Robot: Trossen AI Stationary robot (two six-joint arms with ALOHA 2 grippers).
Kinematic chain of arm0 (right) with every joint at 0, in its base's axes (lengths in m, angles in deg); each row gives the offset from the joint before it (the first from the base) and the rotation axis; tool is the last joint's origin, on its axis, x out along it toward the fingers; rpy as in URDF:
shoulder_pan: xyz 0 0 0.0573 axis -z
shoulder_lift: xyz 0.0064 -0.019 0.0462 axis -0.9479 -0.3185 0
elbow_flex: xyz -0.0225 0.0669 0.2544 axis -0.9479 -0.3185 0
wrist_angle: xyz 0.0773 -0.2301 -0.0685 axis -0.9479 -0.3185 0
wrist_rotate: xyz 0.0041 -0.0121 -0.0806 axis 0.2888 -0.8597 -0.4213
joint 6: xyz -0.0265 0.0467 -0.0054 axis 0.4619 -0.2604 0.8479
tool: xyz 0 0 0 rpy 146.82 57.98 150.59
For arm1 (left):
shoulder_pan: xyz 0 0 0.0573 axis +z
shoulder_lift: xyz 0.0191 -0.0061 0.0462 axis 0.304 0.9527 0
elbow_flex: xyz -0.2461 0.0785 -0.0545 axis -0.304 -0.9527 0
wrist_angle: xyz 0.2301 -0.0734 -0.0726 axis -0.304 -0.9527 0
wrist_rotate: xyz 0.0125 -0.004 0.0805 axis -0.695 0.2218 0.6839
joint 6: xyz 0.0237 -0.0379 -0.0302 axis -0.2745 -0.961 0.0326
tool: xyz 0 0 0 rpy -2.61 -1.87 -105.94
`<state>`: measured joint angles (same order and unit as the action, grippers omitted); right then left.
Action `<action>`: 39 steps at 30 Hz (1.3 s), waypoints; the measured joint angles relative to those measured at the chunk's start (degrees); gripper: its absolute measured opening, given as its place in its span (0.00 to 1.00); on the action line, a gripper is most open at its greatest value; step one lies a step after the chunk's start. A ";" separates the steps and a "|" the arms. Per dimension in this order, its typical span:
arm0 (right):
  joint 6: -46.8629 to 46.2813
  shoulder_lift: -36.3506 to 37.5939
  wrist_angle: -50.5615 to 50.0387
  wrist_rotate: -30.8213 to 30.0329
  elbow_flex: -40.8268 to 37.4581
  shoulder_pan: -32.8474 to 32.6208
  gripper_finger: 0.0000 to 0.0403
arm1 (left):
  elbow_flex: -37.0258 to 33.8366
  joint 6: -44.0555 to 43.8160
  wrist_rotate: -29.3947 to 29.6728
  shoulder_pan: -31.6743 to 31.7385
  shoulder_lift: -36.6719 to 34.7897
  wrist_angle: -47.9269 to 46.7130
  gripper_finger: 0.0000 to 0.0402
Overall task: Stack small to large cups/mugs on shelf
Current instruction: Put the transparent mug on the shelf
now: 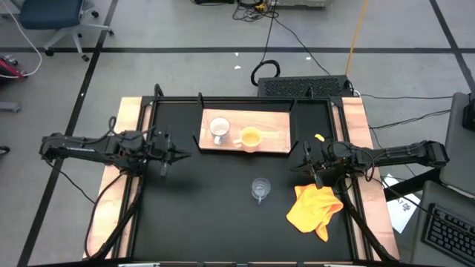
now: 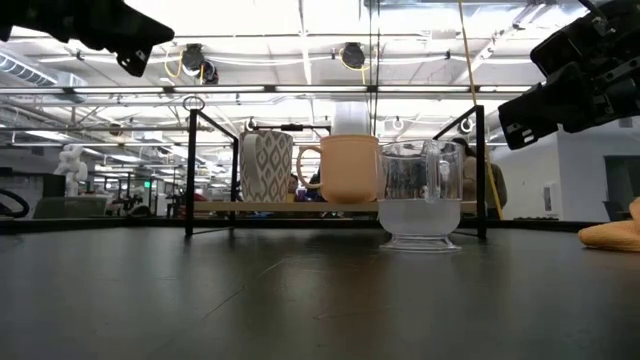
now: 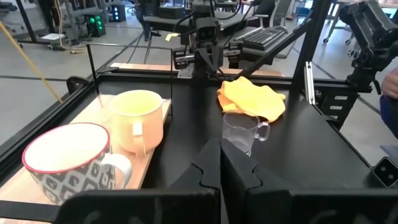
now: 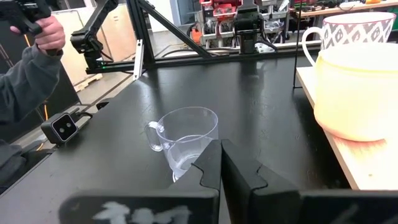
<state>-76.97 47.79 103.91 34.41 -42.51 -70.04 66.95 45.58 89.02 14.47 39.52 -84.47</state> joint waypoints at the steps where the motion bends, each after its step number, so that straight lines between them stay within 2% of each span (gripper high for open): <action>1: 0.00 -0.01 0.00 0.00 0.00 0.01 0.00 | 0.00 0.02 0.00 0.00 -0.07 -0.10 0.00; 6: 0.00 -0.02 0.00 0.00 0.00 0.00 0.00 | 0.00 1.91 0.95 0.00 0.08 -2.56 0.00; 10: 0.00 -0.01 0.00 -0.01 0.00 0.01 0.00 | -0.03 0.90 8.04 0.03 0.13 -5.97 0.00; 17: 0.00 0.00 0.04 -0.02 0.00 0.00 0.00 | -0.07 4.84 3.01 0.02 -0.42 -5.17 0.00; 20: 0.00 -0.02 0.04 0.00 0.00 0.01 0.00 | -1.45 6.53 -0.26 -0.02 -0.42 -2.46 0.00; 24: 0.00 -0.02 0.04 0.00 0.00 0.02 0.00 | -6.00 8.33 -1.40 -0.02 -1.25 2.81 0.00; 32: 0.00 0.00 0.04 0.00 0.00 0.00 0.00 | -16.77 8.01 -1.57 -0.02 -4.91 13.84 0.00; 39: 0.03 0.00 0.09 -0.02 0.00 0.01 0.00 | -22.02 6.21 -1.57 -0.02 -7.22 20.62 0.00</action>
<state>-76.94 47.78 104.00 34.40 -42.51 -70.04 44.93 51.79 87.45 14.46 32.30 -63.84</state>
